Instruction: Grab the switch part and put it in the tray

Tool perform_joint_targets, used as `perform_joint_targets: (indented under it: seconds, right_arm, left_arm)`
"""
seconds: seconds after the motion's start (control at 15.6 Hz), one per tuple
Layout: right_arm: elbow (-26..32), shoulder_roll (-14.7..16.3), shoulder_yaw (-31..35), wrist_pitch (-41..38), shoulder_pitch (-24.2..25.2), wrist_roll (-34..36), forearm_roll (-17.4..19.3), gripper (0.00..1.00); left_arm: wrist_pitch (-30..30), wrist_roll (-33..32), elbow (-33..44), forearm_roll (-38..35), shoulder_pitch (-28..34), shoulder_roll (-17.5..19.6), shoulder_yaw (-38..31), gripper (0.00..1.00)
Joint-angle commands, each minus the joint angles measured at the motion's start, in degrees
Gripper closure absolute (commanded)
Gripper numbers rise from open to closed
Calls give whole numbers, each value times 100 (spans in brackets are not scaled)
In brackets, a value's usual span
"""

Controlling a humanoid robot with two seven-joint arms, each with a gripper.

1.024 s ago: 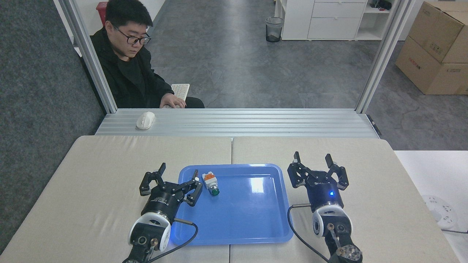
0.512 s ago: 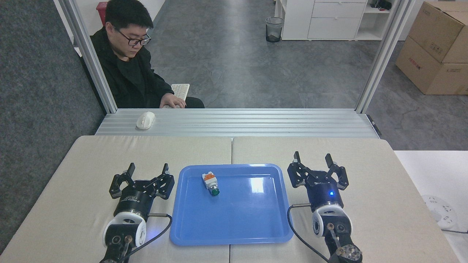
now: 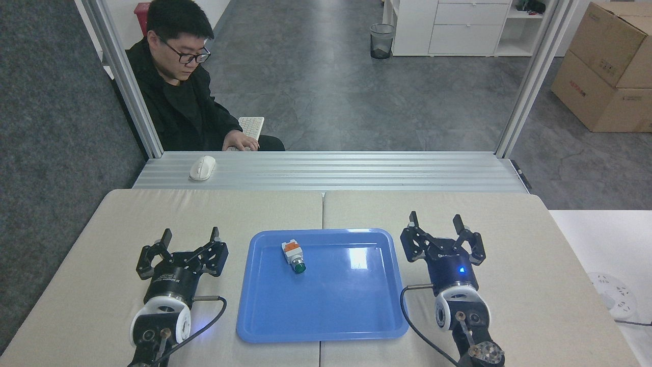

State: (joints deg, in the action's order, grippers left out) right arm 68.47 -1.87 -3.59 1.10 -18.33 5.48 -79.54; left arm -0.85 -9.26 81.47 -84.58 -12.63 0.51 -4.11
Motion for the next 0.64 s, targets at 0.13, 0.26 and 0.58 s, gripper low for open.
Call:
perform_joint_targets:
  seconds: [0.13, 0.26, 0.58]
  right_arm:
    - [0, 3, -1, 13, 4, -3, 0, 0]
    - [0, -6, -1, 22, 5, -3, 0, 0]
    - [0, -6, -1, 22, 5, -3, 0, 0]
  left_arm:
    - [24, 3, -9, 12, -20, 63, -204, 0]
    - [32, 3, -35, 12, -63, 63, -204, 0]
    - [6, -5, -96, -14, -125, 160, -204, 0]
